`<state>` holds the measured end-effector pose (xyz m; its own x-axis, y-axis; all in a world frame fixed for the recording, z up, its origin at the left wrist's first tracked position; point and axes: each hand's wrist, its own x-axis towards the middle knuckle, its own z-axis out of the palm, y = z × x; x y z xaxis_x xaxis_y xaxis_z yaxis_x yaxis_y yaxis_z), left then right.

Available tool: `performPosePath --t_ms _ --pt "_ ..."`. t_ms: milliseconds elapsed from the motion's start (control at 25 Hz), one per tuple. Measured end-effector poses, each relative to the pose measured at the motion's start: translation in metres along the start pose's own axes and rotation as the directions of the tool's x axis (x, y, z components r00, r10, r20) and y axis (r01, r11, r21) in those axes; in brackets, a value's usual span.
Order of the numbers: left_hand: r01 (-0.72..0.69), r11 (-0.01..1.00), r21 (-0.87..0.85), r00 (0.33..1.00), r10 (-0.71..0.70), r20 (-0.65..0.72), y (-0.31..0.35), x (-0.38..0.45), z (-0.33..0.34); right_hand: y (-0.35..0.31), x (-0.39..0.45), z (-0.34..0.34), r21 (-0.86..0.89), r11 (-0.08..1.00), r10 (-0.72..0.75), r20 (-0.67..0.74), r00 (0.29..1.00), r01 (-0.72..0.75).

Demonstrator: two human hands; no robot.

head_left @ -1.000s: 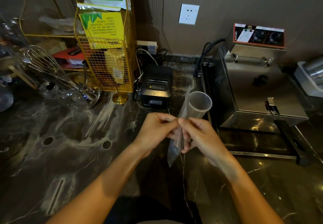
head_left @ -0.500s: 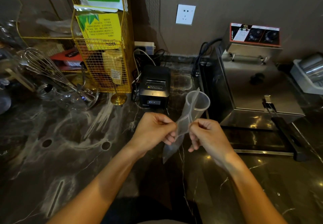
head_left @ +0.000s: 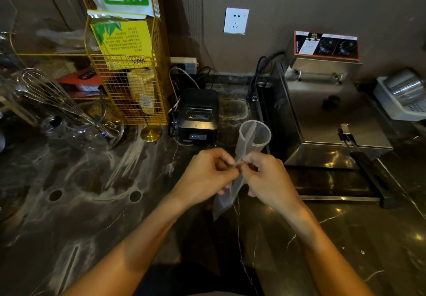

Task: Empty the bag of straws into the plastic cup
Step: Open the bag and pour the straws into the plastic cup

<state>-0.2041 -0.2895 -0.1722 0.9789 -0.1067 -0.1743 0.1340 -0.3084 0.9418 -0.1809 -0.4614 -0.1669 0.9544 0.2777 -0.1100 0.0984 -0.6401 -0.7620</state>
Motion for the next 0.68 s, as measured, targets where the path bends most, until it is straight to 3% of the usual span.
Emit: performPosePath --t_ms 160,440,680 --pt "-0.119 0.957 0.263 0.984 0.149 -0.096 -0.003 0.007 0.003 -0.001 -0.002 0.002 -0.037 0.999 -0.012 0.001 1.0 0.012" --pt "0.004 0.929 0.369 0.961 0.098 -0.257 -0.016 0.006 -0.01 0.012 -0.008 -0.016 -0.117 0.978 0.164 -0.09 0.982 -0.174" --pt "-0.079 0.882 0.464 0.979 0.156 -0.13 -0.004 0.007 -0.001 -0.008 0.0 -0.009 -0.246 0.968 -0.076 -0.144 0.987 0.039"
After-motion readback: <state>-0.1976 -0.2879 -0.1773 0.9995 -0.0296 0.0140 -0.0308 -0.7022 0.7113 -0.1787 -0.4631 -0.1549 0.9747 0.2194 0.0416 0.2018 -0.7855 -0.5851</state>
